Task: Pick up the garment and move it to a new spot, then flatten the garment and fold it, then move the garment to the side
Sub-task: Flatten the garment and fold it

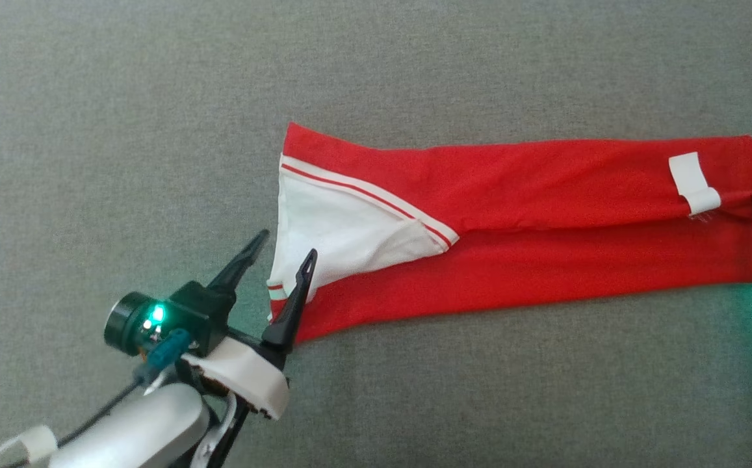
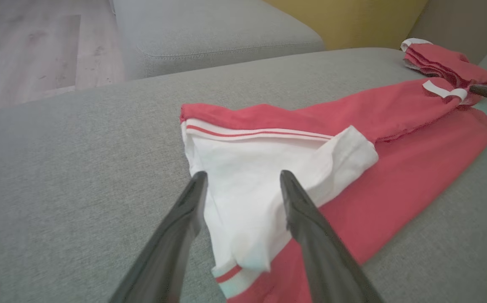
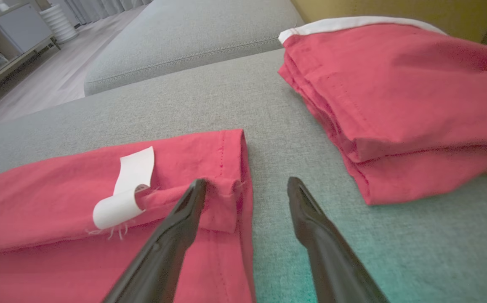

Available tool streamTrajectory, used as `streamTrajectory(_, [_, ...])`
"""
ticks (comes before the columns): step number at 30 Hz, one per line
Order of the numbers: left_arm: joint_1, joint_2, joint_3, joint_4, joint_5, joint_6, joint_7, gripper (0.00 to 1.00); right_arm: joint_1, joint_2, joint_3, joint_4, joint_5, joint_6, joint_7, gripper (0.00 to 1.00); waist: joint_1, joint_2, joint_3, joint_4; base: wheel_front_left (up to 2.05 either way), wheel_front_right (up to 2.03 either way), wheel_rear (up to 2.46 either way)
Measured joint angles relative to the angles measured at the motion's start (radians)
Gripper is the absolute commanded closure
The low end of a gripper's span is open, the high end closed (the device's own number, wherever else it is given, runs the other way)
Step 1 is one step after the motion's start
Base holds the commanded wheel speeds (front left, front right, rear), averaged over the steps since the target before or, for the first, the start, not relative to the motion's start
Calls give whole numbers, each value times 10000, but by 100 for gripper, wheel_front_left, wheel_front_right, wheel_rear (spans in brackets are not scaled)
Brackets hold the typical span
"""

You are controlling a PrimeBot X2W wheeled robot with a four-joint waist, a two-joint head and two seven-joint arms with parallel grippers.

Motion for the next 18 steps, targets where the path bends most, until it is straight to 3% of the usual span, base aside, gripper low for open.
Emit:
streamTrajectory(5, [469, -667, 512, 849, 136, 886, -1110, 0, 603, 332, -642, -100, -84, 0, 0, 0, -1, 0, -300, -11, 0, 0, 0])
streamTrajectory(10, [1223, -1607, 1216, 1455, 974, 1659, -1478, 0, 979, 715, -1237, -54, -245, 0, 0, 0, -1, 0, -654, 111, 0, 0, 0])
streamTrajectory(14, [2011, -2598, 2190, 1285, 2479, 1814, -1507, 0, 848, 890, -1766, 449, -401, 0, 0, 0, -1, 0, -881, 488, 0, 0, 0])
streamTrajectory(18, [2758, -3085, 2723, 1208, 3382, 1691, -1507, 0, 391, 1005, -1912, 1283, -740, 0, 314, 0, -1, 0, -1009, 827, 0, 0, 0])
